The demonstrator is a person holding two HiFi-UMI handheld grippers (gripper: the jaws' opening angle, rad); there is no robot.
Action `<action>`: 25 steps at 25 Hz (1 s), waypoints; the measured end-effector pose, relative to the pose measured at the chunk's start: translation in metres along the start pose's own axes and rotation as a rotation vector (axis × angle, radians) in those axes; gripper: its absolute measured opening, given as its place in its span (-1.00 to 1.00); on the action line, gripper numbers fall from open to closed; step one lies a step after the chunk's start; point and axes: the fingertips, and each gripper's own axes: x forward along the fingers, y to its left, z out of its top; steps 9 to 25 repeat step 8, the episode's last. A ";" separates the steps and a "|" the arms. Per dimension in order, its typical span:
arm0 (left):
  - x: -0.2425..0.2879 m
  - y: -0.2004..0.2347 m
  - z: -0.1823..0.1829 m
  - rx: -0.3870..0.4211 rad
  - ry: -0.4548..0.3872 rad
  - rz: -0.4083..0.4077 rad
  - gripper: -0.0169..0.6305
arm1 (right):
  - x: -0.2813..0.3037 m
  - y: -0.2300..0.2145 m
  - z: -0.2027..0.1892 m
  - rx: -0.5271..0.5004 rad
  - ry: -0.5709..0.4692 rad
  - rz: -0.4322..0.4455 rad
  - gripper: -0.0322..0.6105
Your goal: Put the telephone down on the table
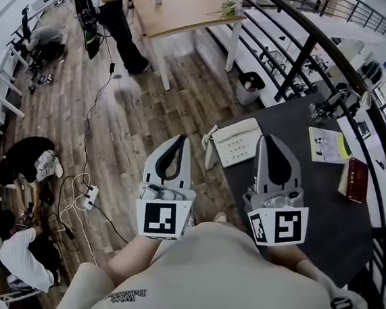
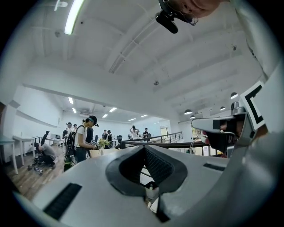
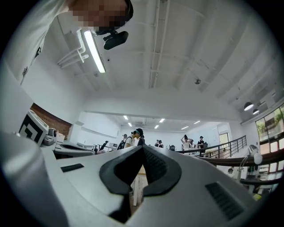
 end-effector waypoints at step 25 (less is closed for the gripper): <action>-0.004 0.001 0.004 0.032 -0.010 -0.005 -0.93 | 0.004 0.011 -0.001 0.000 0.014 0.019 -0.89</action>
